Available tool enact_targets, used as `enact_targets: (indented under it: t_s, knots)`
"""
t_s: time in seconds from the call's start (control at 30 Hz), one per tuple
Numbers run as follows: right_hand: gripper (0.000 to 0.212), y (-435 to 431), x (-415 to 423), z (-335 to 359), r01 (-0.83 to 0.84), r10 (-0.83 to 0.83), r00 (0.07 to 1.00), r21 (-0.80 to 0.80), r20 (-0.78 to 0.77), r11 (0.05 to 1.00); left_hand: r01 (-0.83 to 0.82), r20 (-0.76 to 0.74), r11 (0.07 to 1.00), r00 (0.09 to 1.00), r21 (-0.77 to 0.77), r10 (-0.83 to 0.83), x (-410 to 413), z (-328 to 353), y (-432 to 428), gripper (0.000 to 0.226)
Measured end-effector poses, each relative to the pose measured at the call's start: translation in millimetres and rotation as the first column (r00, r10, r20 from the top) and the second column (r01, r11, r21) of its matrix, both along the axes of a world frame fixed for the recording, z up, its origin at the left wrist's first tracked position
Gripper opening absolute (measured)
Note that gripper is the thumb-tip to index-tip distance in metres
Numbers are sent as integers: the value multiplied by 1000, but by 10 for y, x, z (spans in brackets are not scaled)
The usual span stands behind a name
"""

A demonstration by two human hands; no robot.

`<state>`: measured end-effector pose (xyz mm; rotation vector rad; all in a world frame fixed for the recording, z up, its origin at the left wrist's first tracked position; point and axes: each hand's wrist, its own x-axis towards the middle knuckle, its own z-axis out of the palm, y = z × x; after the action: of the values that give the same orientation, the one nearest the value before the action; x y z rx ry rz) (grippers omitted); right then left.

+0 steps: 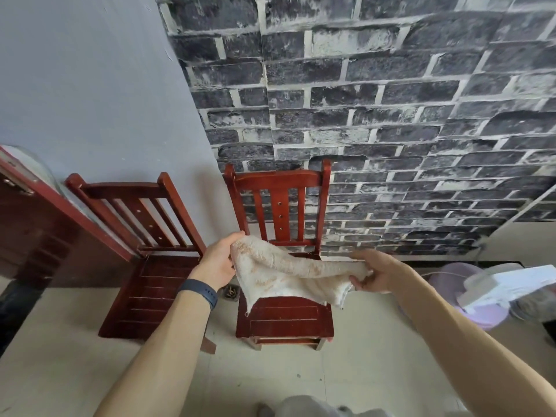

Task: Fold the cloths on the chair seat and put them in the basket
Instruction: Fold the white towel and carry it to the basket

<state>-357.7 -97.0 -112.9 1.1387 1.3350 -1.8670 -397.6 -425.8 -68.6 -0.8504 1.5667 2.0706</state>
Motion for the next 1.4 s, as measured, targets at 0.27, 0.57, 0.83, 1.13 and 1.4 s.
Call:
enact_targets:
  t_s: [0.27, 0.57, 0.83, 1.13, 1.4]
  knots:
    - [12, -142, 102, -120, 5, -9, 1000, 183, 24, 983, 1, 8, 995, 1000, -100, 0, 12, -161, -254, 29]
    - [7, -171, -140, 57, 246, -116, 898, 267, -423, 932, -61, -155, 942, 988, -330, 9, -75, -203, -460, 22]
    - [27, -319, 3, 68, 189, 143, 832, 517, -536, 835, -6, -312, 892, 938, -451, -152, 101, -208, -552, 39]
    - [18, -540, 625, -570, -44, 700, 703, 974, -127, 220, 148, -119, 367, 782, -918, -612, 560, -644, -864, 27]
    - [19, -534, 904, -1153, -184, 729, 676, 983, 110, 22, 287, 215, -14, 682, -958, -699, 633, -1173, -1060, 23]
